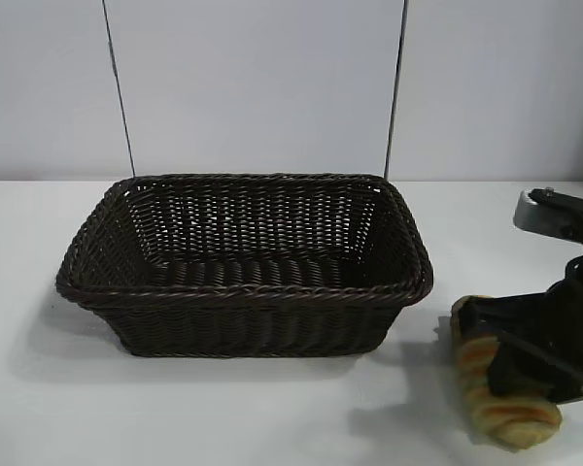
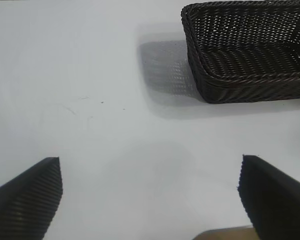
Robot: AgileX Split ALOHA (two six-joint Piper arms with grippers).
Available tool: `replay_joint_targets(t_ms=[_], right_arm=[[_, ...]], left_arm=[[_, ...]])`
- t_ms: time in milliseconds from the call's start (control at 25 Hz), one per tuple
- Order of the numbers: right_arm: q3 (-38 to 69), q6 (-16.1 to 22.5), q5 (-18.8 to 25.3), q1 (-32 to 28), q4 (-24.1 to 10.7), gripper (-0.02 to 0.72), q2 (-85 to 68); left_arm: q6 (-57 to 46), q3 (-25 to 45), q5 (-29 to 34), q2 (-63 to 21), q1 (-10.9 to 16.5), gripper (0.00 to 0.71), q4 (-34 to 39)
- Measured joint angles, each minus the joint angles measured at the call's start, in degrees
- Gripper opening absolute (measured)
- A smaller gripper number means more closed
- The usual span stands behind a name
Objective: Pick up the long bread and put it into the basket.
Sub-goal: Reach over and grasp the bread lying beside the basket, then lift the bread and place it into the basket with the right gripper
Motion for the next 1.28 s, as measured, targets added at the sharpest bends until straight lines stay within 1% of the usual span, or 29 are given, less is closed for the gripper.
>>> replay_joint_targets(t_ms=[80,280,440,560,680,760,840,960,1080,1120,1160,1240,1280], right_arm=[[-1.7,0.0,3.5,0.0,0.0,0.066,-1.2],[-10.0,0.0,14.2,0.0,-1.0,0.066,-5.3],[-17.5,0.3,23.2,0.0,-2.8,0.066,-5.9],[-21.2,0.3,26.7,0.0,-4.1,0.066,-5.9],[-23.8,0.2,28.6,0.0,-4.6,0.066,-5.9],[-24.8,-1.6,29.0,0.0,-4.8,0.066,-5.9],[-25.8,-5.6,29.5,0.0,-4.8,0.066,-5.9],[-27.3,-16.1,29.6,0.0,-4.4,0.066,-5.9],[-29.5,-29.1,29.2,0.0,-2.7,0.066,-5.9],[-30.2,-33.1,28.7,0.0,-1.5,0.066,-5.9],[-30.8,-38.0,28.0,0.0,-0.3,0.066,-5.9],[-31.7,-48.0,27.0,0.0,3.6,0.066,-5.8],[-32.3,-52.1,26.9,0.0,5.7,0.066,-5.4]], left_arm=[[0.0,0.0,-0.1,0.0,0.0,0.687,0.0],[0.0,0.0,-0.1,0.0,0.0,0.687,0.0],[0.0,0.0,-0.1,0.0,0.0,0.687,0.0],[0.0,0.0,-0.1,0.0,0.0,0.687,0.0],[0.0,0.0,-0.1,0.0,0.0,0.687,0.0],[0.0,0.0,-0.1,0.0,0.0,0.687,0.0],[0.0,0.0,-0.1,0.0,0.0,0.687,0.0],[0.0,0.0,-0.1,0.0,0.0,0.687,0.0],[0.0,0.0,-0.1,0.0,0.0,0.687,0.0],[0.0,0.0,-0.1,0.0,0.0,0.687,0.0],[0.0,0.0,-0.1,0.0,0.0,0.687,0.0],[0.0,0.0,-0.1,0.0,0.0,0.687,0.0],[0.0,0.0,-0.1,0.0,0.0,0.687,0.0]])
